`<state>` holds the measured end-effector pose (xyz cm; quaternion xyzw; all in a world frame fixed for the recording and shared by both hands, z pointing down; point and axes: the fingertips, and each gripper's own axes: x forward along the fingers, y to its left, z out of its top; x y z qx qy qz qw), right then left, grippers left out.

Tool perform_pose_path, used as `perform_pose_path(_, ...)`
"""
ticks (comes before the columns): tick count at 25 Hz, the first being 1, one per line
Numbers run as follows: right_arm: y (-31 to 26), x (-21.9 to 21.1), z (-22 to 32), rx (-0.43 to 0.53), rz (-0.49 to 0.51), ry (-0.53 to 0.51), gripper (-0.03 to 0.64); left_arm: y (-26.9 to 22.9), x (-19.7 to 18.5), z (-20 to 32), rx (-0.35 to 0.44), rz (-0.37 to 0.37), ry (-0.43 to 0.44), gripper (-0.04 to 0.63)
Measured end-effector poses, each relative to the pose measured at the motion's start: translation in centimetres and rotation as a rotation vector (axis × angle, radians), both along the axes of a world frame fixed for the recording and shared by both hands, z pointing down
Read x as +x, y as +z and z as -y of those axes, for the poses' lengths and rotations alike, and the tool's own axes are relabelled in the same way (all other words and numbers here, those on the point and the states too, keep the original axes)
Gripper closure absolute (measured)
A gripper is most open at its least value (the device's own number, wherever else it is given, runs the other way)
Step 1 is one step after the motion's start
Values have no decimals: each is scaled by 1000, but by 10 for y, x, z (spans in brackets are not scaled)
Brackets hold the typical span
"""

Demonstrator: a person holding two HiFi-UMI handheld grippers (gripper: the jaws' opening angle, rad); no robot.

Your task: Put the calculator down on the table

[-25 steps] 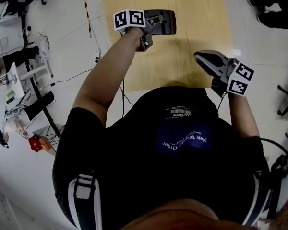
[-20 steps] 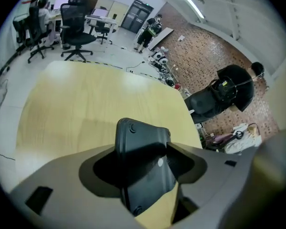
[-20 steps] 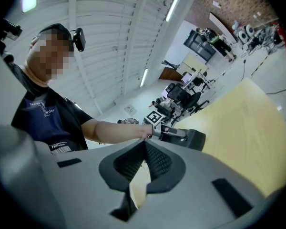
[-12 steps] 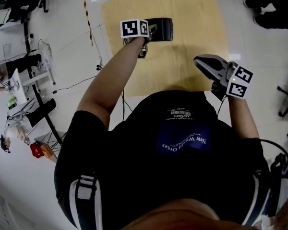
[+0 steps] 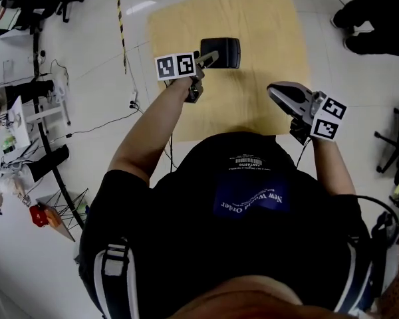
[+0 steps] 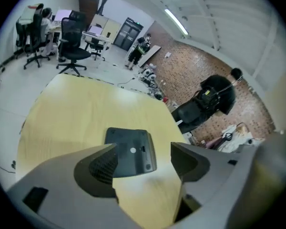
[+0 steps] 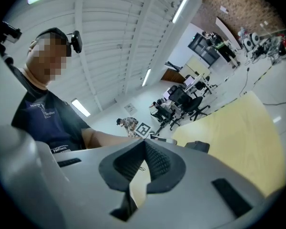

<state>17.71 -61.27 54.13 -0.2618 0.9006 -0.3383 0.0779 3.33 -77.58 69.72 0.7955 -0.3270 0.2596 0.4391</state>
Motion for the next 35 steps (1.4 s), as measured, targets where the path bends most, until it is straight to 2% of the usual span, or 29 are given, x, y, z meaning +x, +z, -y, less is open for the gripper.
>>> perform_pose_path(2, -13, -6, 4, 28, -17, 4, 634, -30, -8, -19, 25, -145, 21, 264)
perform_pose_path(5, -41, -14, 6, 75, -51, 11, 634, -92, -35, -46, 133, -338, 36, 264)
perform_pose_path(7, -60, -15, 6, 111, -82, 15, 634, -140, -57, -58, 259, -433, 52, 264)
perform_pose_path(10, -89, -16, 7, 164, -142, 30, 634, -214, -90, -79, 467, -532, 75, 271)
perform_pose_path(12, -110, -23, 6, 203, -194, 44, 634, -252, -108, -102, 556, -589, 68, 384)
perform_pose_path(14, -133, -31, 9, 263, -242, 51, 634, -273, -119, -123, 612, -674, 53, 525)
perform_pose_path(16, -151, -41, 9, 312, -268, 54, 634, -278, -126, -143, 635, -737, 45, 588)
perform_pose_path(21, -142, -68, -20, 267, -265, 64, 634, -277, -138, -195, 640, -736, 83, 588)
perform_pose_path(25, -132, -71, -21, 260, -289, 69, 634, -283, -130, -200, 686, -727, 129, 588)
perform_pose_path(28, -128, -73, -28, 271, -328, 65, 634, -285, -125, -205, 689, -721, 156, 588)
perform_pose_path(35, -130, -75, -38, 276, -339, 61, 634, -286, -130, -209, 689, -704, 175, 588)
